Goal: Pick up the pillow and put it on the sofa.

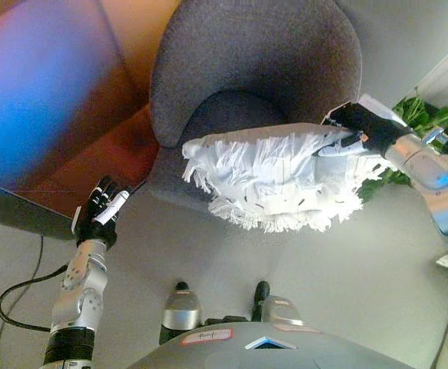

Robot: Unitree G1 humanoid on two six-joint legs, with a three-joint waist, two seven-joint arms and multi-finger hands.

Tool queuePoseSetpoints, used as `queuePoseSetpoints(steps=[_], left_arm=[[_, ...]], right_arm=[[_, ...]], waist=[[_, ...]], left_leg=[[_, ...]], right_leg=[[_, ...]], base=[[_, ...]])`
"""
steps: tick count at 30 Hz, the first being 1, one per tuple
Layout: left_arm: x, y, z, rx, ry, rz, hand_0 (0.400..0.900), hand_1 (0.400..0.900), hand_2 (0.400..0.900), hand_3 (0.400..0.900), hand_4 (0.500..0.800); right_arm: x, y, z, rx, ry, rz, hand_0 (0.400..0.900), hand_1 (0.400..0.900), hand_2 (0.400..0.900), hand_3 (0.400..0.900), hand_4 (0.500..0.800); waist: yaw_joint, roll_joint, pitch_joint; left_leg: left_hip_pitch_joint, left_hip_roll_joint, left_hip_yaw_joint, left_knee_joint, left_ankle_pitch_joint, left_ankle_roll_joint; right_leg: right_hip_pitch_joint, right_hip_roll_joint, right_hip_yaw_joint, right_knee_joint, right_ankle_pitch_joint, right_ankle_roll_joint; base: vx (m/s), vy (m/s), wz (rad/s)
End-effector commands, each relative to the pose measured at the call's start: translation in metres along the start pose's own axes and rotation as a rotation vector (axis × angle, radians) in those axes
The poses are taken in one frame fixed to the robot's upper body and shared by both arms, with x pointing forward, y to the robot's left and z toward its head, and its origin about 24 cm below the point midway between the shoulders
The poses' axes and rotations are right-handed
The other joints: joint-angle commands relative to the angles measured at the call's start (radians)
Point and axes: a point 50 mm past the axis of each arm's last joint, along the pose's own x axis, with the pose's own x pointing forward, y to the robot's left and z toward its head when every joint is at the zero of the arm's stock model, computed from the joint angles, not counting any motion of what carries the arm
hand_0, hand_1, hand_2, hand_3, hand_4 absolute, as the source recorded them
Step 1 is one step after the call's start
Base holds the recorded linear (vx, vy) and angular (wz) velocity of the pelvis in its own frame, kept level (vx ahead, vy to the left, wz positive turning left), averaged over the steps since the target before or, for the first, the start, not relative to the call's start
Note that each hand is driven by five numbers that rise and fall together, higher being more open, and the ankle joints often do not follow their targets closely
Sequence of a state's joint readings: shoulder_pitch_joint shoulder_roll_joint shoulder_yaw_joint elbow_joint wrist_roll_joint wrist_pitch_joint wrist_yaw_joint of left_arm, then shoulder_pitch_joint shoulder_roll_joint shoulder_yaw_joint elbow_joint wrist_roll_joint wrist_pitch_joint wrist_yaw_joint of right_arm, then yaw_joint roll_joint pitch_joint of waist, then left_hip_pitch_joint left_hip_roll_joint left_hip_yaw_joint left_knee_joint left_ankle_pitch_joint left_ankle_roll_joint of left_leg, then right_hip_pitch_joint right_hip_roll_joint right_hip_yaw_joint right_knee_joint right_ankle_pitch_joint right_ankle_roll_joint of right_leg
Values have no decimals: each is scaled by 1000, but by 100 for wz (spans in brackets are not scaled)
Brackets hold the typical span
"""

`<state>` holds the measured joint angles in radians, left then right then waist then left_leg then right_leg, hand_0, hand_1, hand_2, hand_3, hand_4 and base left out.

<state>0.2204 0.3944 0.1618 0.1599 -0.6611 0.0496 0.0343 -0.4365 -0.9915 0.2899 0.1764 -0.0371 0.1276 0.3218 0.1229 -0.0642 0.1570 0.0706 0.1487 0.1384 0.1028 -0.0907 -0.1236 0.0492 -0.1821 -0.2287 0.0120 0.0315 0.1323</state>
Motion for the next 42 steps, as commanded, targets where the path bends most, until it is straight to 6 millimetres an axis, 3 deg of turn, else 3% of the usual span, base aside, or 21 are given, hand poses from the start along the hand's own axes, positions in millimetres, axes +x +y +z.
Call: queuePoseSetpoints(steps=[1,6,10,11,12,13,18,25,35,42], left_arm=[[0,-1,54,153,-173,-105,900,900,900,900,800],[0,-15,66,221,-195,-206,900,900,900,900,800],[1,-21,77,242,-219,-256,900,900,900,900,800],[2,-21,79,244,-226,-263,900,900,900,900,800],[1,-22,81,244,-233,-271,900,900,900,900,800],[1,-24,83,248,-243,-282,900,900,900,900,800],[2,-30,92,291,-271,-319,900,900,900,900,800],[-1,-31,87,301,-250,-339,900,900,900,900,800],[1,-39,80,297,-261,-379,900,900,900,900,800],[1,-46,73,259,-276,-397,900,900,900,900,800]], right_arm=[[-3,-98,56,-49,-188,-264,400,400,400,400,500],[13,-123,54,-16,-123,-301,400,400,400,400,500],[20,-129,44,-7,-23,-312,400,400,400,400,500],[21,-128,40,-23,8,-305,598,598,598,598,619],[22,-129,37,-46,32,-314,857,857,857,857,774],[24,-129,33,-36,68,-325,900,900,900,900,800],[26,-134,25,18,148,-442,900,900,900,900,800],[29,-127,24,107,136,-533,900,900,900,900,800],[34,-107,29,216,45,-601,900,900,900,900,800],[27,-80,34,340,-72,-666,900,900,900,900,800]], waist=[[71,-98,-71],[138,-129,-47],[175,-147,-24],[184,-151,-17],[190,-153,-10],[202,-157,-1],[234,-160,41],[232,-163,41],[185,-133,16],[119,-91,-10]], left_leg=[[-69,33,-8,69,78,6],[-101,44,-45,74,76,2],[-128,53,-68,85,65,2],[-136,57,-73,90,63,1],[-144,60,-78,96,61,1],[-153,63,-87,101,59,1],[-180,82,-114,128,49,1],[-171,73,-116,124,51,14],[-116,67,-74,107,38,26],[-61,40,-42,23,56,44]], right_leg=[[18,-58,-79,-78,100,34],[29,-56,-117,-81,105,39],[28,-58,-143,-80,111,45],[27,-59,-150,-80,112,46],[27,-59,-154,-80,113,47],[27,-58,-160,-81,115,48],[33,-44,-166,-79,115,47],[46,-45,-156,-81,112,46],[56,-63,-128,-81,120,47],[38,-63,-94,-77,128,43]], base=[[66,-57,17],[49,-71,21],[21,-98,23],[11,-95,20],[4,-104,19],[0,-91,18],[-1,-98,15],[25,10,0],[-12,41,-15],[-63,72,-16]])
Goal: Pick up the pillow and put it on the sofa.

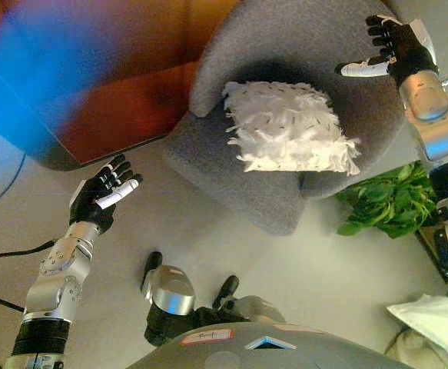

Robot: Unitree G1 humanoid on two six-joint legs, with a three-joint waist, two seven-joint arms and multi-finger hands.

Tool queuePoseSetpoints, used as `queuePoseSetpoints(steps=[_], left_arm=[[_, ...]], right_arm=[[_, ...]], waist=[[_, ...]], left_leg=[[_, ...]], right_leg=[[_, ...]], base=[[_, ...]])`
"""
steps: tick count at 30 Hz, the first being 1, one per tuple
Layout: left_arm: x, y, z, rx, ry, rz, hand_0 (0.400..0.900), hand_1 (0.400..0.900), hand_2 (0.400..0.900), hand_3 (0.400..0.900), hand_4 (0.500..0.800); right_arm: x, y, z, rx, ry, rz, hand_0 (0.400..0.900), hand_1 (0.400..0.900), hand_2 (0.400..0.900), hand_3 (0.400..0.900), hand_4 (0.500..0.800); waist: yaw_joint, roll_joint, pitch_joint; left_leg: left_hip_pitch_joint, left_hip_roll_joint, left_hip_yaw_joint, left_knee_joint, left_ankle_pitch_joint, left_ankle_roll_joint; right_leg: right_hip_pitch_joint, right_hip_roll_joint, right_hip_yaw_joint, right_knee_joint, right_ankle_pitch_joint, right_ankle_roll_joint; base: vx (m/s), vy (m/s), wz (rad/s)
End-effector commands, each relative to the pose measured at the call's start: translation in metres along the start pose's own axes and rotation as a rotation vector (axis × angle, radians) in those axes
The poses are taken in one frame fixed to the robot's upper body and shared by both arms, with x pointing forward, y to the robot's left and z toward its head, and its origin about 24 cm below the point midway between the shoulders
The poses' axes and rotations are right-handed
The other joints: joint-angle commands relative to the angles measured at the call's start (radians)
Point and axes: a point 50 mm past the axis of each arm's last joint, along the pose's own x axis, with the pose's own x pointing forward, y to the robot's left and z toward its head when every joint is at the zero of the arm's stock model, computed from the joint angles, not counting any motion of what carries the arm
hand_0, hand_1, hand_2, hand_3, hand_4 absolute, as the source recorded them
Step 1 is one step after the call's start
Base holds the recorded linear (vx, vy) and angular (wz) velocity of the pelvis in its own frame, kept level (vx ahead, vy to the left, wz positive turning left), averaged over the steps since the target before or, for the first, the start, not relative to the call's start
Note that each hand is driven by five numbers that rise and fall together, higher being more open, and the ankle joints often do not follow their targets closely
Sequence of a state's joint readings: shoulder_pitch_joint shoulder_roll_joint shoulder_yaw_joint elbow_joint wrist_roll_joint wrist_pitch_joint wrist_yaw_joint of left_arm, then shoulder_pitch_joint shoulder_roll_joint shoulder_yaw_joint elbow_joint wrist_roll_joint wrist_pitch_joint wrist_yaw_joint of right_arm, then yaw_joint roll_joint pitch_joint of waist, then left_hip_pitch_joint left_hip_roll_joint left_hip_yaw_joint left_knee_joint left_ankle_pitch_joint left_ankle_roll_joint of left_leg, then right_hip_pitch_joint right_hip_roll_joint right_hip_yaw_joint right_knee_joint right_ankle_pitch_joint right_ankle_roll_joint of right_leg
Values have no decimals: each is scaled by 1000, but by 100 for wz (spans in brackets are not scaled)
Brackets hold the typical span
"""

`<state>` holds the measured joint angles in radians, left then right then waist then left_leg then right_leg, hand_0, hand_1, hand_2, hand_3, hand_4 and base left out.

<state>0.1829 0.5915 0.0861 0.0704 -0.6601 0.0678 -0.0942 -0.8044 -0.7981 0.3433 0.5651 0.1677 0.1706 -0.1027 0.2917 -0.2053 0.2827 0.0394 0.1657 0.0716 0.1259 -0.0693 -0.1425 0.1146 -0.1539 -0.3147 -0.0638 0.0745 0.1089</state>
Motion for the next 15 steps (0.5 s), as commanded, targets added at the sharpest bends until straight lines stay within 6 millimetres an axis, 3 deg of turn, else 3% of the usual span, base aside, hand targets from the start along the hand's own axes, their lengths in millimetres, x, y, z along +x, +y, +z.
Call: queuePoseSetpoints(steps=[1,6,15], left_arm=[[3,-27,34,71,-216,-135,900,900,900,900,800],[8,-33,28,42,-230,-121,900,900,900,900,800],[14,-44,16,-37,-211,-104,900,900,900,900,800]], right_arm=[[-8,-23,25,30,-146,-151,900,900,900,900,800],[-48,20,2,182,-198,-88,900,900,900,900,800],[-112,55,-42,344,-155,25,900,900,900,900,800]], waist=[[-57,53,-138],[-141,88,-155],[-266,150,-195]], left_leg=[[-22,19,27,-15,40,65],[18,-1,57,-104,68,82],[66,-26,139,-153,70,96]], right_leg=[[-31,-90,-3,1,85,66],[-63,-77,41,18,86,65],[-86,-63,118,23,76,69]], base=[[-90,86,-19],[-85,74,-15],[-72,89,-28]])
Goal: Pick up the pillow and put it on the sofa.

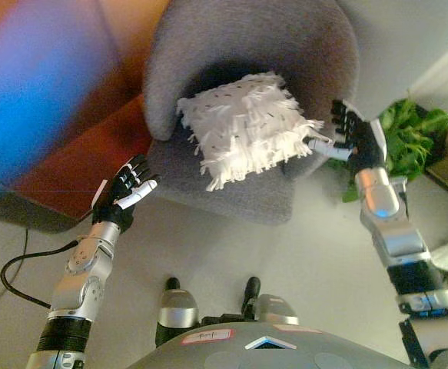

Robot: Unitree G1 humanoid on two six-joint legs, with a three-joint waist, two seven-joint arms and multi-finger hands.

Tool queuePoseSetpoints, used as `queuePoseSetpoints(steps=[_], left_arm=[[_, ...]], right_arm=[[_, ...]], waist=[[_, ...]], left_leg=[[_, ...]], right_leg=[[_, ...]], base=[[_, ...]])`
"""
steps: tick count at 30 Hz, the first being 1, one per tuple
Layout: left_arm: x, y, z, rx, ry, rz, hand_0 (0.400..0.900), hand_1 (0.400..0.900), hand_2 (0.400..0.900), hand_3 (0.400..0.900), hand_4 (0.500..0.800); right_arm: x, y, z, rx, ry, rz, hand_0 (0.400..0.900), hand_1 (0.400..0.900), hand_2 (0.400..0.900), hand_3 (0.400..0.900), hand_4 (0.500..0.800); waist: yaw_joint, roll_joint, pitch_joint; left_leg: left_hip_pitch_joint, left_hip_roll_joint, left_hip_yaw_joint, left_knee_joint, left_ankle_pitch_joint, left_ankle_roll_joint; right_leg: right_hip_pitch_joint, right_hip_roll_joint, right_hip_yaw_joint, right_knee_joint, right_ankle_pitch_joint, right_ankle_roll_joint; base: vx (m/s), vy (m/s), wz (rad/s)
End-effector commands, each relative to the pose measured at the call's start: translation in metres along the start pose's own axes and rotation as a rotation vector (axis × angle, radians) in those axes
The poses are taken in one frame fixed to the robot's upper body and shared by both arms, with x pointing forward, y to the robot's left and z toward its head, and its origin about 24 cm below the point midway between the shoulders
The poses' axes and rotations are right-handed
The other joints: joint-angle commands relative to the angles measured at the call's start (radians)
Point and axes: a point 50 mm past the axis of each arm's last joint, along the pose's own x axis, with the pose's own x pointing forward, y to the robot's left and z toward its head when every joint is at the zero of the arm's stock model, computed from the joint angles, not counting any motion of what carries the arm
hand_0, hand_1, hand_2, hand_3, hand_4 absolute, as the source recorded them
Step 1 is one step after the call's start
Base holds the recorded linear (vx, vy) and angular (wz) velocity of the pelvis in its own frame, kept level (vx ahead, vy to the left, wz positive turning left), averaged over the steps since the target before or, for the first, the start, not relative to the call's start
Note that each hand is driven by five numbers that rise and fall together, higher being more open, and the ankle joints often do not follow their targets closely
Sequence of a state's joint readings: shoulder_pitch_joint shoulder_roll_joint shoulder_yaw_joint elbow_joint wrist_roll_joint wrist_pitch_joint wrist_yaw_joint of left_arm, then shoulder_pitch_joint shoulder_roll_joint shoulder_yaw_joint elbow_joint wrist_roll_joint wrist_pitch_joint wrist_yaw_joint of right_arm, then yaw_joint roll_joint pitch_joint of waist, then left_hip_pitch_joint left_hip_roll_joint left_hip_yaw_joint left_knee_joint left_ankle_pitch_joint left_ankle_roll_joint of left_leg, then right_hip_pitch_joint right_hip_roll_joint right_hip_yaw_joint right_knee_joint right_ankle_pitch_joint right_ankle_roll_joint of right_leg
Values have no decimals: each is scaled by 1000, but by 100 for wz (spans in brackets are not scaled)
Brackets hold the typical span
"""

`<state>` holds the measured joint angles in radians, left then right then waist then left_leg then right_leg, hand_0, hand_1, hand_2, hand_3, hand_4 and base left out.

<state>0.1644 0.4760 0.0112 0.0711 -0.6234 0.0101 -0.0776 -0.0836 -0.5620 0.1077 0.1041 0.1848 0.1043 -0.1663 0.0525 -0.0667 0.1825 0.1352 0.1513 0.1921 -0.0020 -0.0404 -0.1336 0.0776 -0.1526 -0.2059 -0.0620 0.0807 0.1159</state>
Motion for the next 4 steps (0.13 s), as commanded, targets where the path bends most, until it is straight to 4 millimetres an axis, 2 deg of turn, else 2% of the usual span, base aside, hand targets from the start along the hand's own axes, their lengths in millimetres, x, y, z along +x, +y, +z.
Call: queuePoseSetpoints(steps=[1,4], left_arm=[[9,-10,30,32,-179,-51,900,900,900,900,800],[7,-7,27,20,-168,-42,900,900,900,900,800]], right_arm=[[-8,-15,50,30,-298,-43,900,900,900,900,800],[-18,-8,35,62,-240,-21,900,900,900,900,800]], waist=[[-36,14,-99],[-68,24,-108]], left_leg=[[-26,-12,26,-26,41,86],[-19,-15,49,-28,38,84]], right_leg=[[-50,-64,16,20,69,62],[-54,-61,35,19,63,62]], base=[[-37,58,-26],[-41,54,-23]])
